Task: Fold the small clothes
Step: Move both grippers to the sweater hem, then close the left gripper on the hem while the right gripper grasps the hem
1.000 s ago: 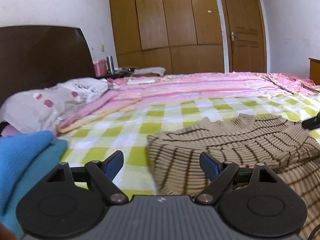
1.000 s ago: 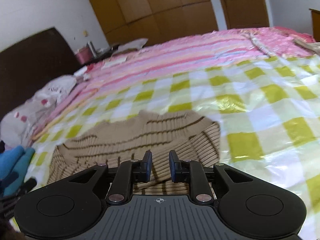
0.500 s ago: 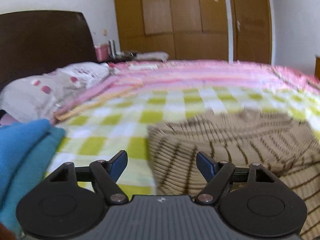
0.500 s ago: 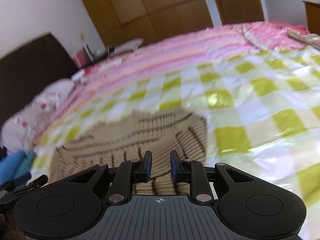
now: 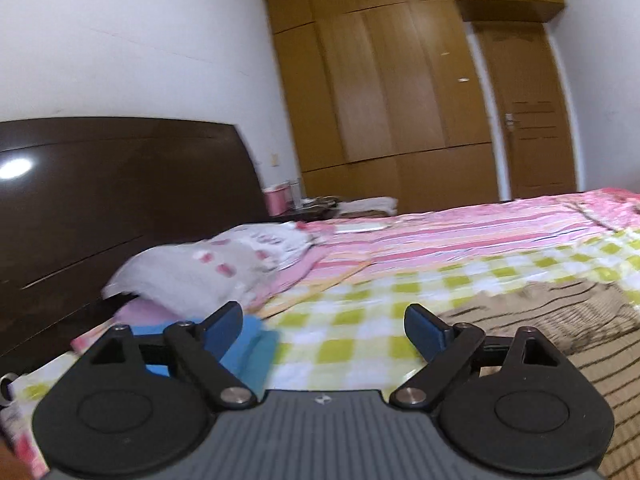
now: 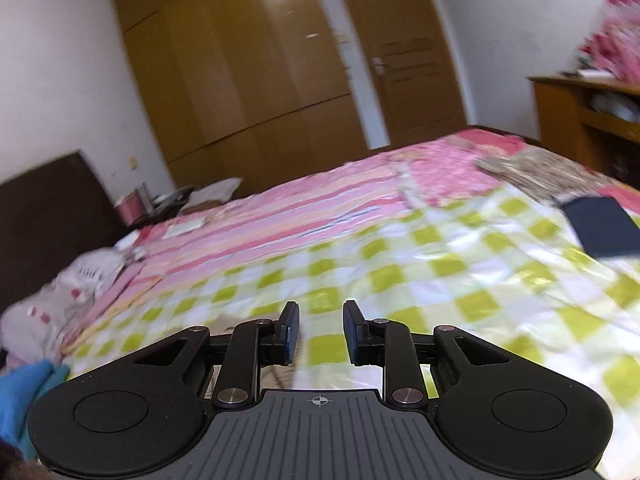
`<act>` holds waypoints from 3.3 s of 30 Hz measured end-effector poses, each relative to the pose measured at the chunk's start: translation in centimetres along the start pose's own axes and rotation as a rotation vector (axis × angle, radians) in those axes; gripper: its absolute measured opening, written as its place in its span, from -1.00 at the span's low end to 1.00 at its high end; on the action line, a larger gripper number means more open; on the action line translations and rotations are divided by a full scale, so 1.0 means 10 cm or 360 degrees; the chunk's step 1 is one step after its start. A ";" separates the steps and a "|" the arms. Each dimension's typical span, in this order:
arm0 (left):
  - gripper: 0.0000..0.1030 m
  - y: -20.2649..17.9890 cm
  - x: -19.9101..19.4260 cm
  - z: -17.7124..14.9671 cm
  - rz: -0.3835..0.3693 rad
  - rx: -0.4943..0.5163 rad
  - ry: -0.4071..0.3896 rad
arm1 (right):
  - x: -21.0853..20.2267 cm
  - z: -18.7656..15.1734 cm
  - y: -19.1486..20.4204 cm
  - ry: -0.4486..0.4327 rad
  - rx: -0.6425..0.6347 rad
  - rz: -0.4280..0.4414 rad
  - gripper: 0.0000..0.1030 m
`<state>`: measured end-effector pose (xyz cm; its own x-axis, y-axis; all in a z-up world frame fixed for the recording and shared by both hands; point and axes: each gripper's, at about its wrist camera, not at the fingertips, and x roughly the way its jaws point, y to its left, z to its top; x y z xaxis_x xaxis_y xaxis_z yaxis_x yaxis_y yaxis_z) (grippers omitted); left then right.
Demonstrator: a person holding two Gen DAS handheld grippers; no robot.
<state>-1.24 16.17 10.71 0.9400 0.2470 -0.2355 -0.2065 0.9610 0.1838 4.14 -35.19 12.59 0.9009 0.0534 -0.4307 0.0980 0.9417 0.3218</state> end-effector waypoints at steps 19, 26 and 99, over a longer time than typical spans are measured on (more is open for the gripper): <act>0.26 -0.69 -0.35 -0.94 -0.0520 0.0189 0.0638 | -0.17 -1.59 0.24 0.0817 -0.0203 0.0244 -0.41; -0.41 -0.68 -0.22 -1.04 -0.0565 0.0061 0.0837 | -0.11 -1.86 0.21 0.0977 -0.0175 0.0253 -0.41; -0.76 -0.11 -0.41 -1.07 -0.0716 -0.0584 0.0979 | -0.46 -1.60 -0.04 0.0779 0.0287 0.0321 -0.91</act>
<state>-7.77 15.44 1.31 0.6604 -0.2474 -0.7090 -0.0231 0.9370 -0.3484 -6.82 -30.52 0.93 0.6120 0.4153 -0.6730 0.0536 0.8273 0.5593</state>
